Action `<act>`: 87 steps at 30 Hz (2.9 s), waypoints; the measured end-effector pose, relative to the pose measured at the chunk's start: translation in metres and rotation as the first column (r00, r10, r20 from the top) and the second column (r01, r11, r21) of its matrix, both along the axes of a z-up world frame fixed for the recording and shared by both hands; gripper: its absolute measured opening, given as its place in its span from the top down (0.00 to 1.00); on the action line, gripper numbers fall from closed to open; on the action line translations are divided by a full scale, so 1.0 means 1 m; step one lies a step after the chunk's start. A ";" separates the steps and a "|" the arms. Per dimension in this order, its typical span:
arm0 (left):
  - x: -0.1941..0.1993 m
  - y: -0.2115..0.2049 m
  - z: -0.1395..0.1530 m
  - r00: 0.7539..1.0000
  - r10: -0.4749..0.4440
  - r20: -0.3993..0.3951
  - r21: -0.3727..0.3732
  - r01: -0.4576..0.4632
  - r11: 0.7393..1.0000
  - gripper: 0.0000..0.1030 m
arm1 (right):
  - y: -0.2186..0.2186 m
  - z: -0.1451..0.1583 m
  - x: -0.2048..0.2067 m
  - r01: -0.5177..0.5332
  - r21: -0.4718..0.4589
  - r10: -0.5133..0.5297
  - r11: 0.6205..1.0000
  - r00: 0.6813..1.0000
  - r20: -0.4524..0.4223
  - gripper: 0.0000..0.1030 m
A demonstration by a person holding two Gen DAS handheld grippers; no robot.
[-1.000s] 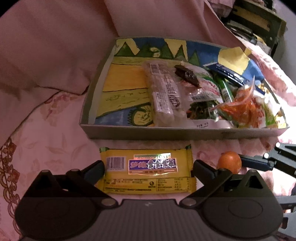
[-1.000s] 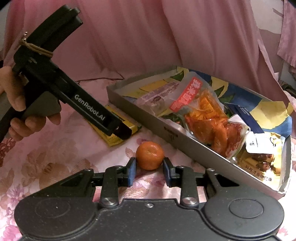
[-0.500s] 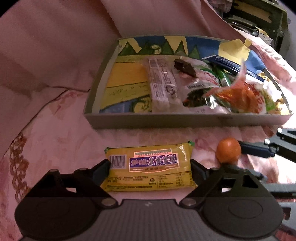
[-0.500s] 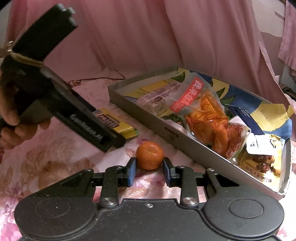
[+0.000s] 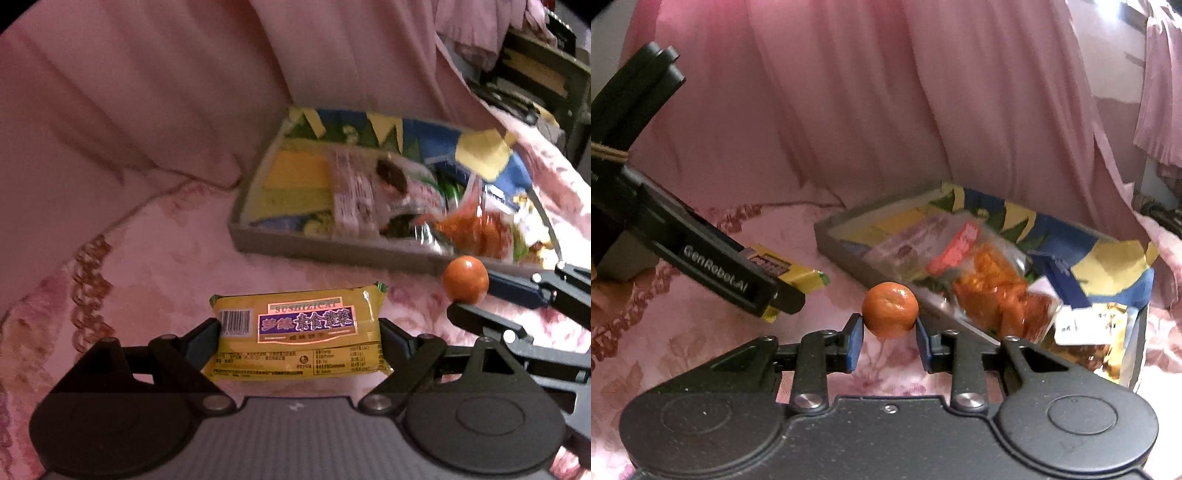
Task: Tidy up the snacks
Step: 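Carry the biscuit packet and orange into the grey box and release both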
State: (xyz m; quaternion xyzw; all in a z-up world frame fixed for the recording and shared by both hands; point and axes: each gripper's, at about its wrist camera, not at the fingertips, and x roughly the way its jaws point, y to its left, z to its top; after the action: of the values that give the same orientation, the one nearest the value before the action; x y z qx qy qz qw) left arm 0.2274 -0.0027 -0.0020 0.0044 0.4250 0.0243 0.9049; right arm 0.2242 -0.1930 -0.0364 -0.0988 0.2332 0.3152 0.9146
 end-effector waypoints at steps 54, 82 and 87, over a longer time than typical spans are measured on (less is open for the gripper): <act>0.132 -0.111 -0.012 0.994 -0.031 0.103 -0.090 0.040 0.995 0.11 | -0.102 0.005 0.082 0.435 0.083 -0.434 0.897 0.900 -0.023 0.68; 0.130 -0.116 -0.016 0.997 -0.040 0.068 -0.077 0.045 0.996 0.05 | -0.102 0.004 0.082 0.435 0.089 -0.435 0.896 0.900 -0.023 0.65; 0.129 -0.114 -0.015 0.997 -0.035 0.066 -0.089 0.041 0.995 0.04 | -0.102 0.004 0.082 0.436 0.089 -0.436 0.895 0.900 -0.024 0.63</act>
State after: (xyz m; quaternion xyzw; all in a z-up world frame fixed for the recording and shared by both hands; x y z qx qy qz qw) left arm 0.3567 -0.1170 -0.0171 -0.0294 0.3960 -0.0121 0.9177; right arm 0.3067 -0.2953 -0.0327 -0.0012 0.2363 0.1129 0.9651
